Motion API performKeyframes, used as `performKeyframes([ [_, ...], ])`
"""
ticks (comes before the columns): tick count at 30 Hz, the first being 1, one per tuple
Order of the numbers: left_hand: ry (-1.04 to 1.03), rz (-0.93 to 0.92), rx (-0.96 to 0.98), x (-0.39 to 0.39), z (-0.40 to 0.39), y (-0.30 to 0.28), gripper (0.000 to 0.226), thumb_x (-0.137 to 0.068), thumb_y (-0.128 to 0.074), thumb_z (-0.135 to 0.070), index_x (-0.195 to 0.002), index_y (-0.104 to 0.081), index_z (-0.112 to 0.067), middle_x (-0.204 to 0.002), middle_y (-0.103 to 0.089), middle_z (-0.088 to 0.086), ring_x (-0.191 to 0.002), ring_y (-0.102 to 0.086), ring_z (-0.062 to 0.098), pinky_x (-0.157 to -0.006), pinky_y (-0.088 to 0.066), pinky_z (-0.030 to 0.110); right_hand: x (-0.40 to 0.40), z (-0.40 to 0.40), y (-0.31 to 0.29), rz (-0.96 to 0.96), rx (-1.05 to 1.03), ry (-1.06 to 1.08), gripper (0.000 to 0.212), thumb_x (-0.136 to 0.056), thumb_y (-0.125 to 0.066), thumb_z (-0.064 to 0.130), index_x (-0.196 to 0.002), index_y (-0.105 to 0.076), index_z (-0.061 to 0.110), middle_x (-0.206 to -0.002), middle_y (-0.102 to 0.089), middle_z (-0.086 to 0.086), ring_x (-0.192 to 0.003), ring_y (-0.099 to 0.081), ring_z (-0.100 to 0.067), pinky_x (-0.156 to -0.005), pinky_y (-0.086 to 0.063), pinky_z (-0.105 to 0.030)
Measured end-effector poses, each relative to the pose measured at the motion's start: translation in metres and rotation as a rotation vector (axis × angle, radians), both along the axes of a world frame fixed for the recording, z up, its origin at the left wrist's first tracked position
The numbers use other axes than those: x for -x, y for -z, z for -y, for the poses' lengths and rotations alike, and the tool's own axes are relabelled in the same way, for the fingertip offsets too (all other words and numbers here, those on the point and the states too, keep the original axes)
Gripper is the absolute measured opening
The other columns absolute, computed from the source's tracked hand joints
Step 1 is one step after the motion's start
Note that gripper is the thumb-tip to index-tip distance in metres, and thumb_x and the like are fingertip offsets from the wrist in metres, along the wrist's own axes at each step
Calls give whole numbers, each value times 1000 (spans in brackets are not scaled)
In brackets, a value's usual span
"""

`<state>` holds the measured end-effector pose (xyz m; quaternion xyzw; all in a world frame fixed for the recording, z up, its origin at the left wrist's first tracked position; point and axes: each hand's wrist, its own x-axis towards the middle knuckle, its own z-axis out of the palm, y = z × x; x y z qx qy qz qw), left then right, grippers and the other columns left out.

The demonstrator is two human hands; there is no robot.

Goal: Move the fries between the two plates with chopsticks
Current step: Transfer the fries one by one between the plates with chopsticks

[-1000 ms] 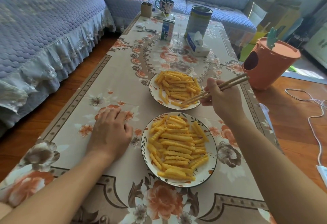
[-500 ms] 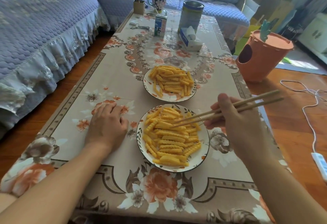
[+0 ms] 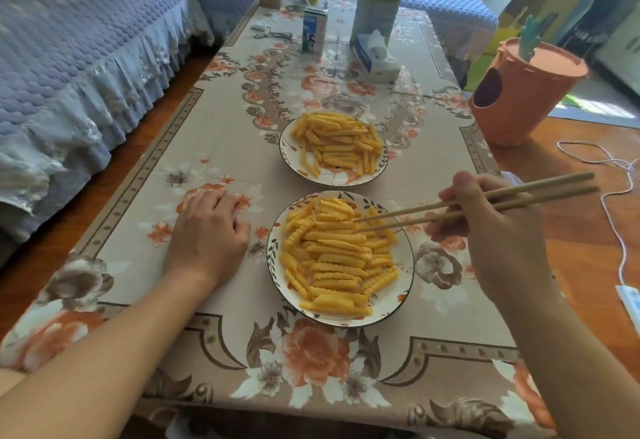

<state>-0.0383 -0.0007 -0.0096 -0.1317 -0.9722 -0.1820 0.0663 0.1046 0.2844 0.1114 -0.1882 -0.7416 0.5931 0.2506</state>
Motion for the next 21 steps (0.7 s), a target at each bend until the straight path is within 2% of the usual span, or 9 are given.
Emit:
performKeyframes([
  [3,-2,2,3,1,0,0,43,-94,-51,-24,-133,-62,-9,-136,-58,15,-131,-46,33,-116,-34,49,14,-9,4,-19,76,49,31,-105,-55,27,-85,-68,8,-66,-69,-13,-58,-71,-32,-56,-62,-35],
  [6,4,-11,3,1,0,1,44,-92,-50,-25,-132,-63,-10,-134,-59,15,-129,-47,33,-115,-35,48,42,-17,13,19,55,18,33,-106,-53,28,-94,-70,3,-75,-70,-15,-66,-74,-31,-61,-63,-35],
  [9,6,-27,-4,1,1,2,49,-89,-44,-29,-129,-64,-10,-131,-61,14,-127,-48,32,-114,-36,48,75,-16,18,16,-2,-16,32,-106,-55,28,-94,-71,3,-75,-70,-12,-65,-73,-29,-60,-62,-33],
  [17,5,-21,6,4,2,4,52,-86,-40,-32,-128,-65,-13,-131,-60,11,-129,-48,30,-115,-36,47,127,-2,29,31,-130,23,25,-102,-61,27,-87,-71,10,-68,-71,-9,-61,-74,-25,-66,-65,-38],
  [21,16,-37,-9,3,3,4,50,-86,-41,-30,-127,-65,-13,-129,-61,10,-128,-48,28,-116,-35,46,120,-2,32,32,-156,27,32,-103,-59,28,-90,-70,1,-70,-71,-14,-61,-74,-28,-65,-65,-42],
])
